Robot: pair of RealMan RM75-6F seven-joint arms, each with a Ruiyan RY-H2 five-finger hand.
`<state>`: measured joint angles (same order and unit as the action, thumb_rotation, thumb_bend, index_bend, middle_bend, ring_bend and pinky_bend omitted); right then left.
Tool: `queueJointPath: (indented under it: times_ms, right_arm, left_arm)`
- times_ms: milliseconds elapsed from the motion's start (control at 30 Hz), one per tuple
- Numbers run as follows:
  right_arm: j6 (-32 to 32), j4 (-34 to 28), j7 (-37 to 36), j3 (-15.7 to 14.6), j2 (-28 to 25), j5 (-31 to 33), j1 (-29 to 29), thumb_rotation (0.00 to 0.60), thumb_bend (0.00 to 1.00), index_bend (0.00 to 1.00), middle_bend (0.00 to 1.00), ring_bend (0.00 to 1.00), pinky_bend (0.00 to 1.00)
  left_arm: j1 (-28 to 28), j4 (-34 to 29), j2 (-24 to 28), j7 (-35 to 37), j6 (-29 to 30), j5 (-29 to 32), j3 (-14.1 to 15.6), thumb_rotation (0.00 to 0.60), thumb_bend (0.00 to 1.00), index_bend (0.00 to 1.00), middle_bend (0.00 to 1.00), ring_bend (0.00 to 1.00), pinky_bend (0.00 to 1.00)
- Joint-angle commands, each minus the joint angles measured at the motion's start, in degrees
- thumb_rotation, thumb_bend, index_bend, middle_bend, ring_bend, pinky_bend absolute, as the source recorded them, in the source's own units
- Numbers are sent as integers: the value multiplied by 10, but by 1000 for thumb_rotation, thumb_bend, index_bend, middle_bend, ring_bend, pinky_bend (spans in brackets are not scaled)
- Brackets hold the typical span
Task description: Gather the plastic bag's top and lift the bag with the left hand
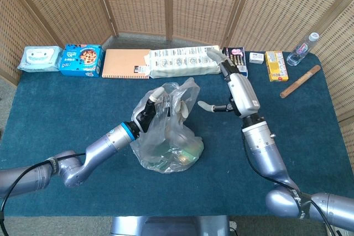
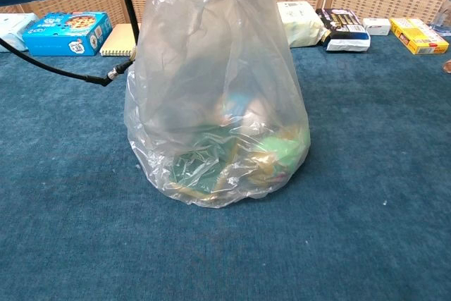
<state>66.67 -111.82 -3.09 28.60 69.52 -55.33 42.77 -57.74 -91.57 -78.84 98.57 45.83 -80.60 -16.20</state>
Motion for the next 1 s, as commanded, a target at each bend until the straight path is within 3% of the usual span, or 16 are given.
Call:
queueJointPath:
  times_ms: [33, 567, 1000]
  right_arm:
    - [4, -8, -13, -1, -11, -11, -12, 600, 22, 16, 69, 12, 49]
    - [63, -23, -78, -4, -65, -43, -97, 600, 22, 16, 70, 12, 51]
    - [58, -6, -102, -34, -75, -42, -137, 600, 25, 25, 72, 25, 58]
  left_arm:
    - [3, 1, 1, 5, 0, 0, -3, 0, 241, 600, 542, 660, 547]
    - [19, -4, 29, 214, 51, -69, -17, 0, 241, 600, 542, 660, 542]
    - [18, -20, 46, 283, 80, -79, -10, 0, 241, 601, 542, 659, 541]
